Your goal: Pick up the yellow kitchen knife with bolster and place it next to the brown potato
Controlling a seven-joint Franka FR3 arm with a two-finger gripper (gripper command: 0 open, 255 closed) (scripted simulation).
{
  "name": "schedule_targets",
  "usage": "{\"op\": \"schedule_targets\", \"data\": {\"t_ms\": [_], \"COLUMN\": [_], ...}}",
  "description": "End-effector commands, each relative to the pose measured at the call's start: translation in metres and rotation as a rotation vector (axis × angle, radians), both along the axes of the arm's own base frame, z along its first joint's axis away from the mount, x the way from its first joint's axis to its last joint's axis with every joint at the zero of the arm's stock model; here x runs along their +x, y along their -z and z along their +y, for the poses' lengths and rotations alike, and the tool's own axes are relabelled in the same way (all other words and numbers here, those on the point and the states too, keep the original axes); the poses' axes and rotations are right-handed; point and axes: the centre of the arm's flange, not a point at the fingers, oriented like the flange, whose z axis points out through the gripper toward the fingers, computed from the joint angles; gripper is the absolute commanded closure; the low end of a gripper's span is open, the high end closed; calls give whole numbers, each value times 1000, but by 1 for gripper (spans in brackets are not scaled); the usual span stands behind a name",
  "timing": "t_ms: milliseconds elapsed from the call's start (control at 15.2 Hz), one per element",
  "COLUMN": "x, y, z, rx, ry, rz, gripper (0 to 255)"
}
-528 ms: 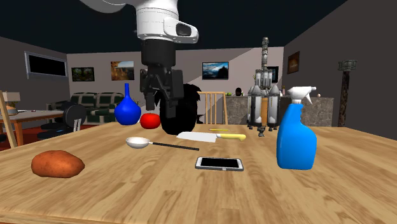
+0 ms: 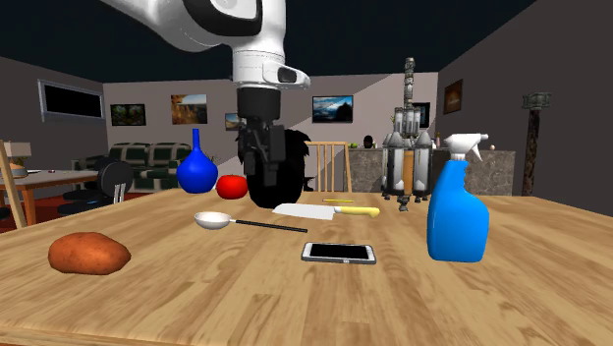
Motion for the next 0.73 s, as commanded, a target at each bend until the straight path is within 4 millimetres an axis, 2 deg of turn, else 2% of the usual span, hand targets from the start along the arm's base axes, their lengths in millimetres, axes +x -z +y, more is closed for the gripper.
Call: {"op": "schedule_targets", "data": {"t_ms": [0,330,660], "x": [21,76,136], "y": [6,23,41], "z": [17,52,80], "rx": [0,-2,-5], "ry": [60,201,341], "rz": [11,40,68], "gripper": [0,0,0]}}
